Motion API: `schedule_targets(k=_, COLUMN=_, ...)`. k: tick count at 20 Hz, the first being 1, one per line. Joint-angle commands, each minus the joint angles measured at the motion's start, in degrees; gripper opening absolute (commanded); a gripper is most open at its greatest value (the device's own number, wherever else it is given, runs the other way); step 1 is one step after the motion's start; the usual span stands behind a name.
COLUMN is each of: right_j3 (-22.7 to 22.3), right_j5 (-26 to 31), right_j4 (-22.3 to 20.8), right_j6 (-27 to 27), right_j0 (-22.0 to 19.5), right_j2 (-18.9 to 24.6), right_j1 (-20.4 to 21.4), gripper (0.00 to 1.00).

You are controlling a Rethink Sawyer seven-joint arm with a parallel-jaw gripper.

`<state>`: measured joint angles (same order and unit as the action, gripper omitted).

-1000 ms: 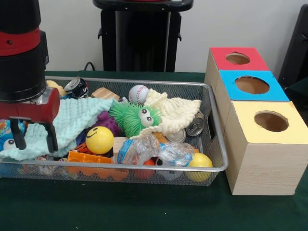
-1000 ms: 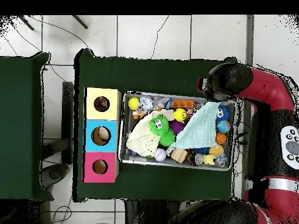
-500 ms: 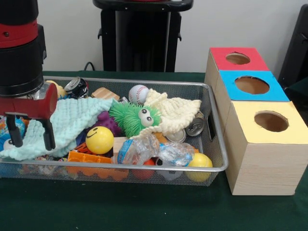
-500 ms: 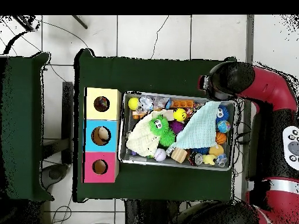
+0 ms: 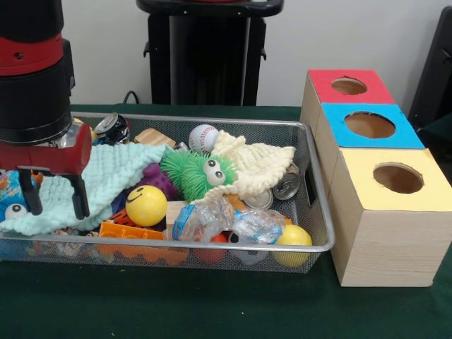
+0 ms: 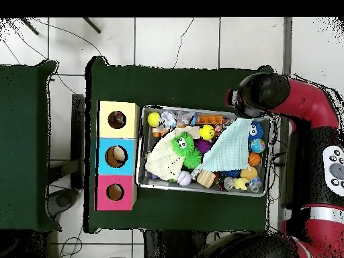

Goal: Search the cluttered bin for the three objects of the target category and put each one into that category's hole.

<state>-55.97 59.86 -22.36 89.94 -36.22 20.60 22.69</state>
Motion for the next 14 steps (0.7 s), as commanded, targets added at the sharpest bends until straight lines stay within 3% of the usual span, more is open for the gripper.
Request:
schedule_targets(k=1, right_j3=-10.42, right_j5=-1.43, right_j4=-1.07, right_j6=-12.94, right_j0=-1.08, right_j2=3.87, right_j1=-1.56, gripper=1.0)
schedule_targets(k=8, right_j3=-15.08, right_j5=-6.39, right_j4=-1.24, right_j6=-11.62, right_j0=-2.64, right_j2=4.63, right_j1=-1.62, gripper=1.0)
schedule_targets(k=14, right_j3=-13.82, right_j5=-8.21, right_j4=-1.89, right_j6=-12.08, right_j0=-2.97, right_j2=5.48, right_j1=-1.99, gripper=1.0)
